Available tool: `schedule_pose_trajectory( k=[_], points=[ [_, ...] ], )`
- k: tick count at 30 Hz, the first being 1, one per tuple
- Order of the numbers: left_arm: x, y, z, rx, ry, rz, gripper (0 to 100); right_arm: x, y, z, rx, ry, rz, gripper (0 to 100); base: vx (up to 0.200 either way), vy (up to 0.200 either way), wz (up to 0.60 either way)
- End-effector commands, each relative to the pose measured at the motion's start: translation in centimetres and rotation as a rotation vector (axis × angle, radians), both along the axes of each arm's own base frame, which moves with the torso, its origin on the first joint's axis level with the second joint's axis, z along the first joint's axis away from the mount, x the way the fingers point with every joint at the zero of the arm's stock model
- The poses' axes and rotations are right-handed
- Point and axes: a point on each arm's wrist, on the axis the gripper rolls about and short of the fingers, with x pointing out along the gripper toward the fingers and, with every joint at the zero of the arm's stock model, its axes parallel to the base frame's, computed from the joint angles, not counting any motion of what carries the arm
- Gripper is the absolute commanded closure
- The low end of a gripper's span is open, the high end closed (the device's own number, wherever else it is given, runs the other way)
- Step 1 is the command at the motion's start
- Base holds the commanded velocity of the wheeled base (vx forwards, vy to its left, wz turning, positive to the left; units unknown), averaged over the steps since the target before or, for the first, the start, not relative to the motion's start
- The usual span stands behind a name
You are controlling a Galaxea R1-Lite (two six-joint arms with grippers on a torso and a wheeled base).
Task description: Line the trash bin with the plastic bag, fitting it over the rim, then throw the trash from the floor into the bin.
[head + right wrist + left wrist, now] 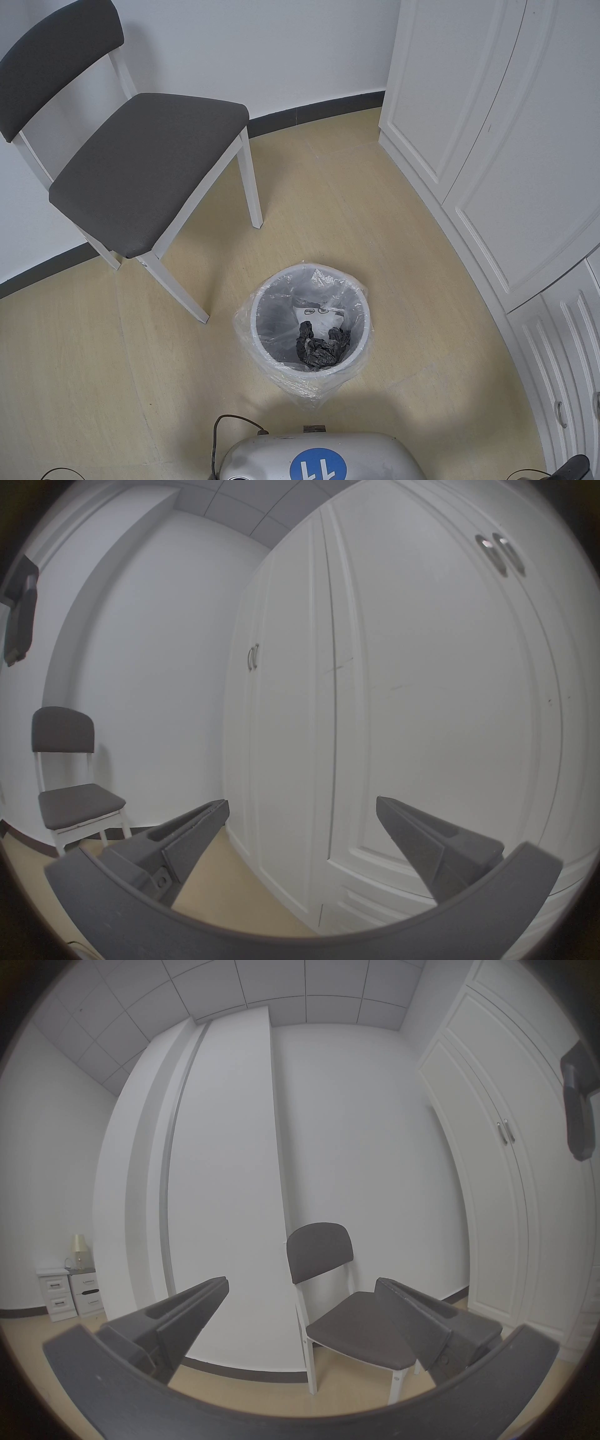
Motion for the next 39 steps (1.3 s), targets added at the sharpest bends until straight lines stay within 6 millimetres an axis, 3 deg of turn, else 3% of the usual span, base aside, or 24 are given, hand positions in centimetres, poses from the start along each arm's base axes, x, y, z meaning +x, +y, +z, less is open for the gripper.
schedule_pose_trajectory(
  k=[1,8,12,21,30,37,39],
  points=[
    [-1.1,-0.3,-1.0,0.017,-0.008,0.018,0,-1.9,0.4,-0.6,-0.015,-0.081,-0.075,0,0.000,0.000,0.00],
    [-0.6,-0.4,-1.6,0.025,0.023,0.000,0,-1.0,0.5,-2.0,-0.026,0.003,-0.011,0,0.000,0.000,0.00],
    [0.9,-0.4,-3.4,0.025,0.097,-0.003,0,0.3,0.7,-4.1,-0.027,0.091,0.099,0,0.000,0.000,0.00],
    [3.2,-0.4,-7.0,-0.029,0.220,-0.036,0,1.3,1.0,-6.1,-0.036,0.295,0.246,0,0.000,0.000,0.00],
    [4.7,-0.4,-10.3,-0.068,0.332,-0.053,0,1.8,1.0,-8.4,-0.019,0.525,0.273,0,0.000,0.000,0.00],
    [5.1,-0.4,-12.7,-0.126,0.550,-0.063,0,1.8,1.1,-8.6,-0.026,0.542,0.313,0,0.000,0.000,0.00],
    [5.1,-0.4,-12.6,-0.149,0.532,-0.074,0,1.8,1.2,-8.6,-0.029,0.542,0.321,0,0.000,0.000,0.00]
  ],
)
